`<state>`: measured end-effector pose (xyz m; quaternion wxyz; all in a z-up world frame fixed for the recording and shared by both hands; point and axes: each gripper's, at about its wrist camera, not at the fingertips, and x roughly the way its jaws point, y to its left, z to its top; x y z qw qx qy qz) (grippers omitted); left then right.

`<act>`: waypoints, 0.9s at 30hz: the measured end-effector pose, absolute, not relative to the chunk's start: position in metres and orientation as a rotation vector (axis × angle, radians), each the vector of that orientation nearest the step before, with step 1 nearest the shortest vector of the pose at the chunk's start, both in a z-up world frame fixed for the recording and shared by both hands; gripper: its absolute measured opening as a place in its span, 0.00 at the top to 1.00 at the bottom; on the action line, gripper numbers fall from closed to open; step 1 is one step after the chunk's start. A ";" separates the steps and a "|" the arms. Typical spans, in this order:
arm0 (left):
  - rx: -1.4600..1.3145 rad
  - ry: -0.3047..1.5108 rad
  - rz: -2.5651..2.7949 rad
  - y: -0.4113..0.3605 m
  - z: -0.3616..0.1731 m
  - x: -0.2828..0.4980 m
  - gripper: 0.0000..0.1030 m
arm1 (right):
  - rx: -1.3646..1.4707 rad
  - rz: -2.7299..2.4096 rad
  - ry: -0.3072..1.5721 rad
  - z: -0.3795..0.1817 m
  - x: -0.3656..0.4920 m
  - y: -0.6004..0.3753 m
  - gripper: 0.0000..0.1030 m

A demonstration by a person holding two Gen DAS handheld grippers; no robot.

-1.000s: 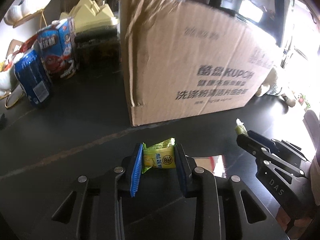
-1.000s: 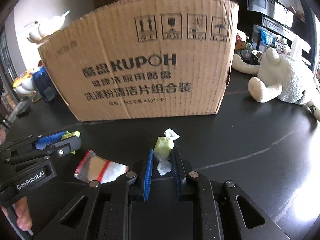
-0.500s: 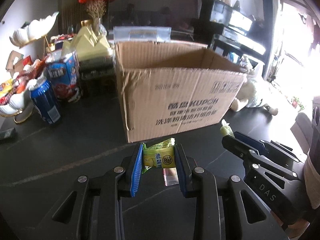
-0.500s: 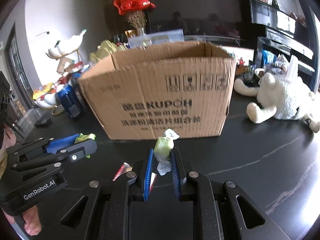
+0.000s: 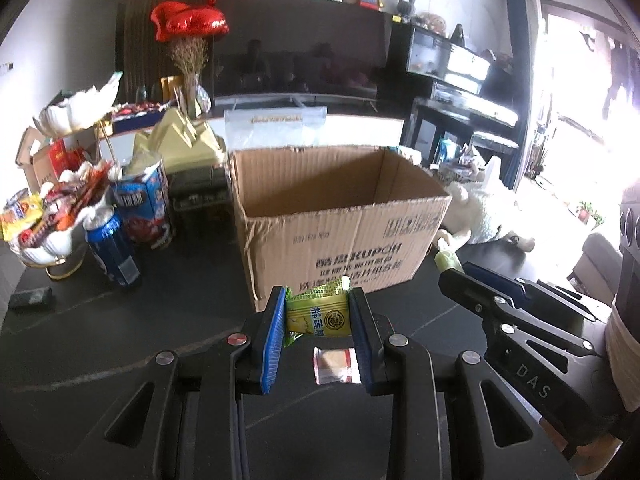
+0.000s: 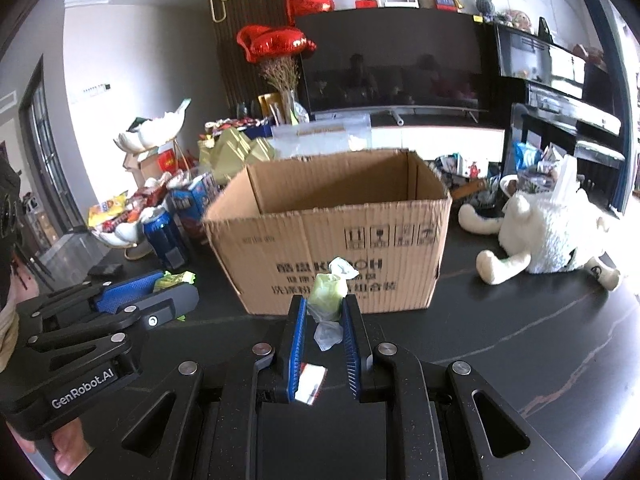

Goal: Organize snacks
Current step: 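Carry both candies into the cardboard box while opening both tools to release them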

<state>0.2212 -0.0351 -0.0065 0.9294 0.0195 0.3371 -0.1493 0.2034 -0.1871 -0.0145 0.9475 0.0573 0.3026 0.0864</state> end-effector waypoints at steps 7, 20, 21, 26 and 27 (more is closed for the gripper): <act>0.056 0.640 -0.307 -0.037 0.017 0.224 0.70 | 0.103 0.183 0.582 0.006 0.208 -0.188 0.81; 0.077 0.604 -0.307 -0.042 0.047 0.256 0.70 | 0.061 0.199 0.529 0.037 0.235 -0.186 0.81; 0.081 0.603 -0.307 -0.042 0.048 0.260 0.70 | 0.058 0.200 0.528 0.039 0.239 -0.186 0.81; 0.087 0.605 -0.301 -0.045 0.052 0.279 0.70 | 0.047 0.212 0.538 0.042 0.258 -0.187 0.81; 0.089 0.607 -0.301 -0.046 0.052 0.282 0.70 | 0.048 0.211 0.540 0.042 0.261 -0.187 0.81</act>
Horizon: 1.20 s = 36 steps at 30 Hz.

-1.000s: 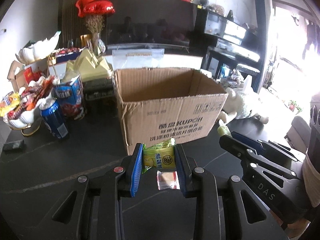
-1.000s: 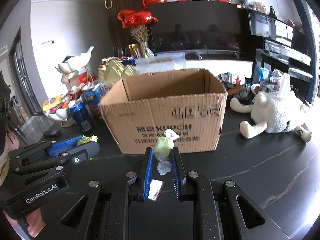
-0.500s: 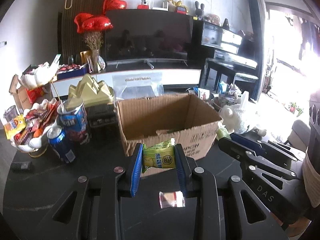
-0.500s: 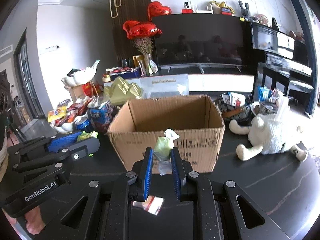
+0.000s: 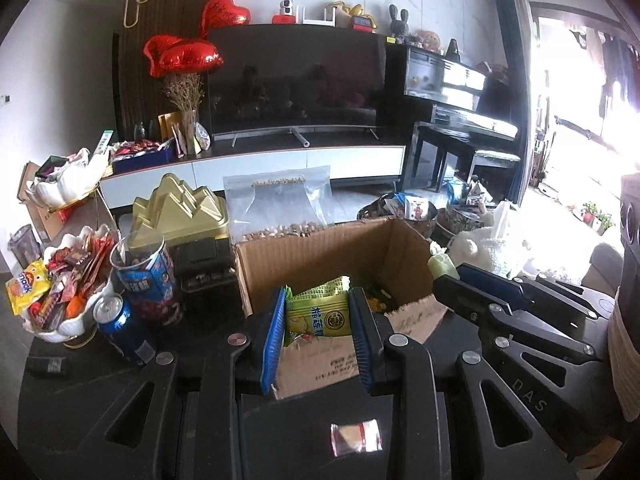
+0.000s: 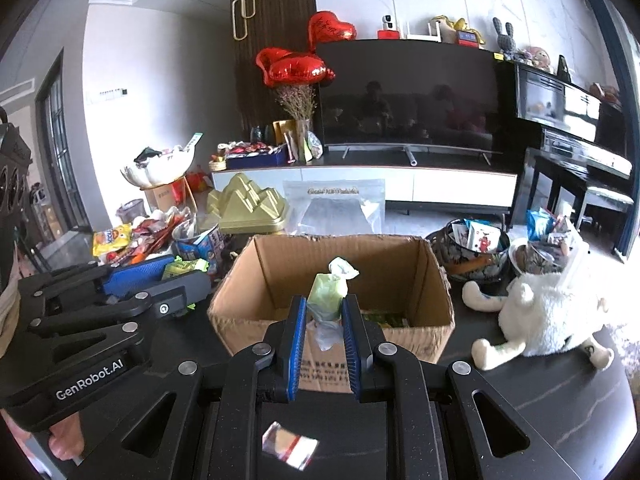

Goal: Organize snacks
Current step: 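Carry both candies into the cardboard box while opening both tools to release them, then withdraw both open tools from the box toward the clear bread packet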

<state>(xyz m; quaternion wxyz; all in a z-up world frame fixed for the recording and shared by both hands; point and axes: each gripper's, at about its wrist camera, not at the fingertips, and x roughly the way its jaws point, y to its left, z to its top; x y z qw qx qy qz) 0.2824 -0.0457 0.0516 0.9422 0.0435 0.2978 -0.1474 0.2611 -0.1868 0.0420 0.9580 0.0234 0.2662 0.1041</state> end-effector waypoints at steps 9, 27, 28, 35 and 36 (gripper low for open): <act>0.092 0.651 -0.293 -0.050 0.037 0.327 0.70 | 0.026 0.214 0.570 0.030 0.302 -0.189 0.81; 0.102 0.678 -0.262 -0.051 0.026 0.341 0.41 | 0.052 0.136 0.590 0.016 0.320 -0.204 0.43; 0.102 0.674 -0.263 -0.050 0.027 0.336 0.40 | 0.049 0.131 0.587 0.016 0.316 -0.204 0.43; 0.106 0.653 -0.254 -0.044 0.034 0.303 0.39 | 0.046 0.122 0.561 0.024 0.284 -0.206 0.43; 0.106 0.649 -0.251 -0.043 0.035 0.297 0.39 | 0.048 0.121 0.560 0.024 0.281 -0.206 0.43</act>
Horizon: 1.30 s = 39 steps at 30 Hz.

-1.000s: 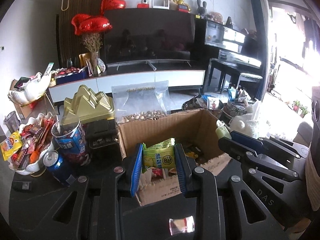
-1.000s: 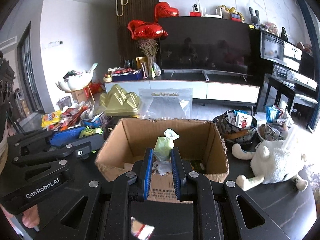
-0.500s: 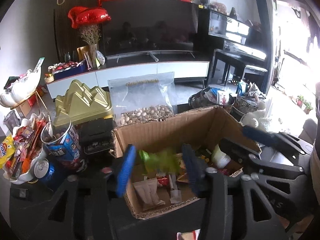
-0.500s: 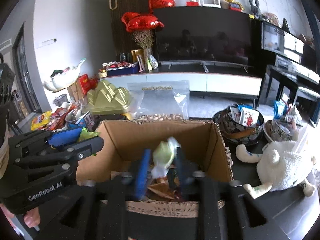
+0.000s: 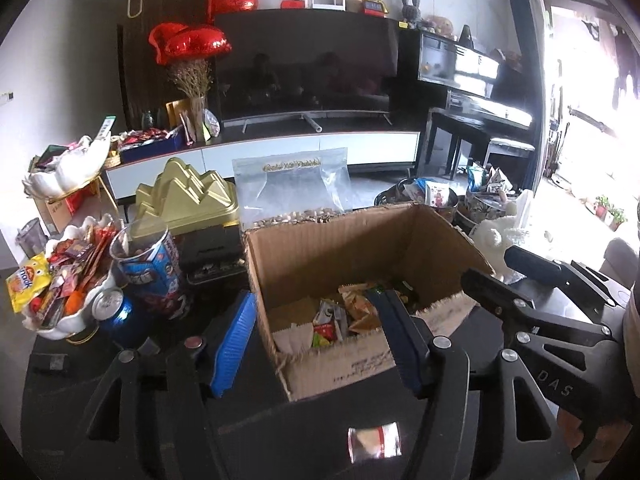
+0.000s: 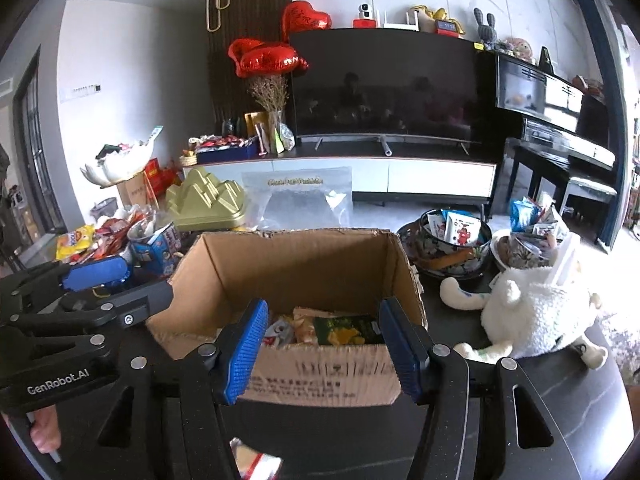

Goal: Organize snacks
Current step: 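Withdraw both open tools from the box toward the clear bread packet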

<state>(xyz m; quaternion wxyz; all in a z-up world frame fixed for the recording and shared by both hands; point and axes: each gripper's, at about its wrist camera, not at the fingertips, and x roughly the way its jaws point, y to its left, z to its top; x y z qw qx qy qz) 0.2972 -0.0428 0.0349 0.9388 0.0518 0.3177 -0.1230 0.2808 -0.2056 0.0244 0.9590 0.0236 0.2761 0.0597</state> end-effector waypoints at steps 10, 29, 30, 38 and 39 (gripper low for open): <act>0.101 0.631 -0.212 -0.030 0.034 0.259 0.36 | 0.065 0.151 0.566 0.022 0.248 -0.196 0.43; 0.092 0.632 -0.078 0.018 0.004 0.213 0.24 | 0.088 0.179 0.658 -0.013 0.221 -0.154 0.39; 0.088 0.638 -0.075 0.021 0.000 0.212 0.24 | 0.090 0.181 0.669 -0.017 0.221 -0.151 0.38; 0.039 0.697 -0.067 0.038 -0.031 0.212 0.23 | 0.100 0.184 0.729 -0.043 0.222 -0.137 0.36; 0.037 0.702 -0.065 0.039 -0.035 0.213 0.23 | 0.102 0.185 0.734 -0.046 0.222 -0.136 0.35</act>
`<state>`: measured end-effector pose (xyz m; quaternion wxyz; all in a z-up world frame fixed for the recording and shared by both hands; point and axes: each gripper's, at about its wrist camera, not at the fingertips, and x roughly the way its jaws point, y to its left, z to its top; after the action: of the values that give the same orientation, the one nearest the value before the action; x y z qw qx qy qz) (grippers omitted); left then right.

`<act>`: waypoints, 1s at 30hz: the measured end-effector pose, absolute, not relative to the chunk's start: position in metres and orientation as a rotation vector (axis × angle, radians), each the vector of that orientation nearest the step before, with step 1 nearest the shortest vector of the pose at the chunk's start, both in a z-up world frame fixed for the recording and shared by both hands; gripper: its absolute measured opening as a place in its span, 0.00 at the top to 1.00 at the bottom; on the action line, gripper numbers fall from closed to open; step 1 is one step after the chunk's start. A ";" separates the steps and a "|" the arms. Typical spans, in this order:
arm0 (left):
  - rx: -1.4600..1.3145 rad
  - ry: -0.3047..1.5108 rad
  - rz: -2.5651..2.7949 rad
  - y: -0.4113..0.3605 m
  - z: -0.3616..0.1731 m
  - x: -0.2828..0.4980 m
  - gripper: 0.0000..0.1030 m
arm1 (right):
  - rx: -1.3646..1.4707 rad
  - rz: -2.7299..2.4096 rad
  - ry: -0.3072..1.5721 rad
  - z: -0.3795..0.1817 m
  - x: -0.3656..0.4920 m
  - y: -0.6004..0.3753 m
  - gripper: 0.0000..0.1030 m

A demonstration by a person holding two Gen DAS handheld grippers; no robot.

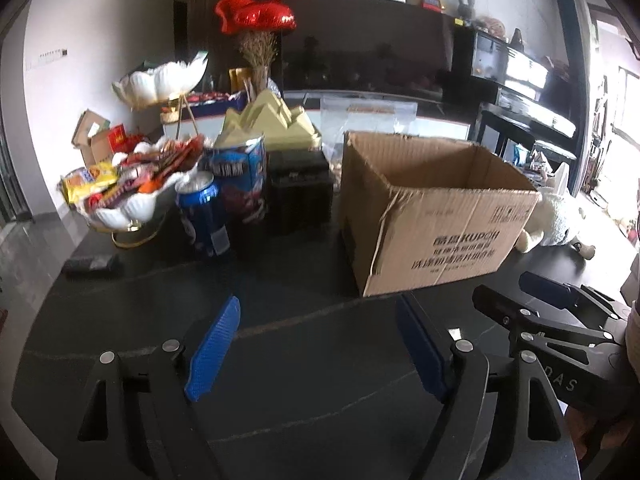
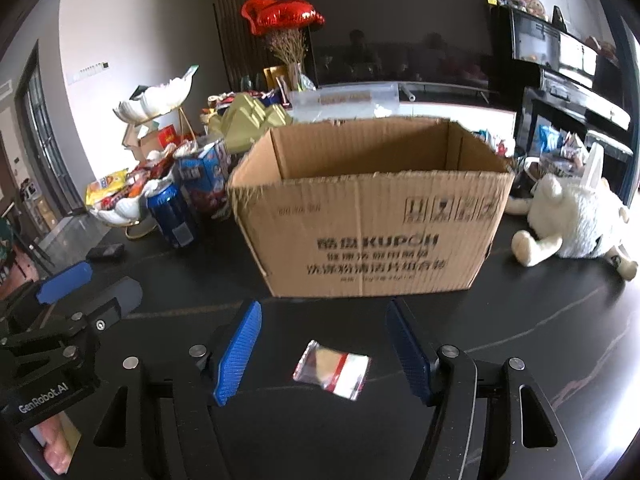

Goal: Organize snacks
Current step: 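Withdraw both open tools from the box toward the clear bread packet, then grasp the clear red-striped bread packet with the right tool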

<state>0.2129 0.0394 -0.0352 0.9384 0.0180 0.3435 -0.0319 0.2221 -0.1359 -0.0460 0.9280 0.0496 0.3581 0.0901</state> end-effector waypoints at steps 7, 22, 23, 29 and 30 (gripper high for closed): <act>0.006 0.730 -0.055 0.048 -0.055 0.214 0.23 | 0.092 0.174 0.759 -0.065 0.223 -0.125 0.29; 0.027 0.769 -0.041 0.049 -0.093 0.225 0.21 | 0.102 0.139 0.842 -0.111 0.238 -0.117 0.23; 0.030 0.776 -0.040 0.050 -0.097 0.226 0.21 | 0.098 0.136 0.849 -0.114 0.239 -0.117 0.23; 0.026 0.804 -0.018 0.054 -0.108 0.232 0.20 | 0.088 0.122 0.881 -0.129 0.243 -0.114 0.23; 0.027 0.805 -0.017 0.054 -0.109 0.233 0.20 | 0.084 0.119 0.884 -0.131 0.243 -0.114 0.23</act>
<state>0.2326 0.0544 -0.1093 0.9200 0.0132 0.3917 -0.0081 0.2434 -0.1136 -0.1311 0.9012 0.0408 0.4275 0.0574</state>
